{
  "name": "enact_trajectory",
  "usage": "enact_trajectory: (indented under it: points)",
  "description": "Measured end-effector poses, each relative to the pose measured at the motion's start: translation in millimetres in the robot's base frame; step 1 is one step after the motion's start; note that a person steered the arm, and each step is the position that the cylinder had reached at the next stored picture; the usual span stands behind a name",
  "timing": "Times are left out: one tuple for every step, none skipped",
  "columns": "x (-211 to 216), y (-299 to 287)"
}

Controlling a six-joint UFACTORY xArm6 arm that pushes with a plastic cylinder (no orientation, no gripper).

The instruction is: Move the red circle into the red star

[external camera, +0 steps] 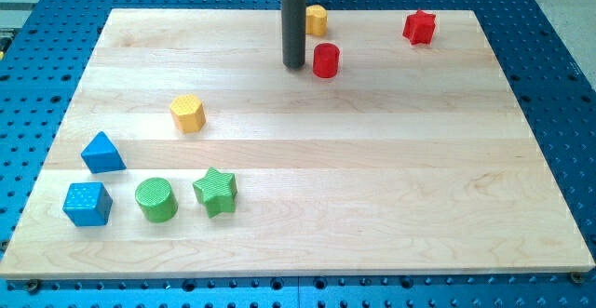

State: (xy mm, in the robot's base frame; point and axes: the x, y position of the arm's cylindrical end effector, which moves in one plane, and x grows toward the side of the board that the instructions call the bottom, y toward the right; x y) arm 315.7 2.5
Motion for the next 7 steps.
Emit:
enact_trajectory:
  points:
    - [11,-1]
    - [10,78]
    - [10,118]
    - [-2,118]
    - [-24,162]
    - [4,148]
    - [18,181]
